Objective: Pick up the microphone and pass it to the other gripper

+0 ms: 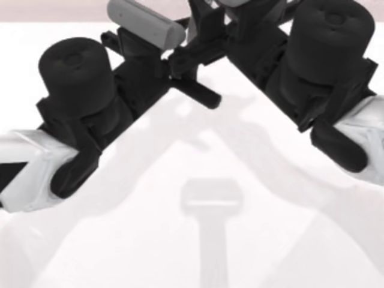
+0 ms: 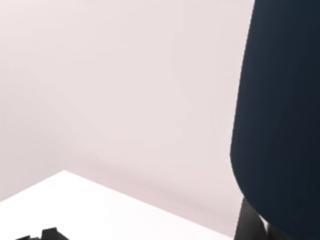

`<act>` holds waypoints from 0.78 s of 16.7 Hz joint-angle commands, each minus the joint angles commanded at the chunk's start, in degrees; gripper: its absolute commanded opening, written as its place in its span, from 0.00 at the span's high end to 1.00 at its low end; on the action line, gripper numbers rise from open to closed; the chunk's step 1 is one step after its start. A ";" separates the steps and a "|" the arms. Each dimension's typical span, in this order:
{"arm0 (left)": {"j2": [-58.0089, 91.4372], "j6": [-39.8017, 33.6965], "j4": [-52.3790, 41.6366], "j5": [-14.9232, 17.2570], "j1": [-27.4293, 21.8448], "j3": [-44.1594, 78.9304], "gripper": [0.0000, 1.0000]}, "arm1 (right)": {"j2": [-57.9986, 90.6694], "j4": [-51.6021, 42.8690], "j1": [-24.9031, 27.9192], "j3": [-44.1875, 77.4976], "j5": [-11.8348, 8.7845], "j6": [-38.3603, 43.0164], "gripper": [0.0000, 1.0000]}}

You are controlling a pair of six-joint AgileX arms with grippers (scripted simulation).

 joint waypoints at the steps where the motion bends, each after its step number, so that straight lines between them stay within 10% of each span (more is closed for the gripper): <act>1: 0.00 0.00 0.00 0.00 0.00 0.00 0.32 | 0.00 0.00 0.00 0.00 0.00 0.00 1.00; 5: 0.00 0.00 0.00 0.00 0.00 0.00 0.02 | 0.00 0.00 0.00 0.00 0.00 0.00 1.00; 13: 0.00 0.00 0.00 0.00 0.00 0.00 0.00 | 0.00 0.00 0.00 0.00 0.00 0.00 1.00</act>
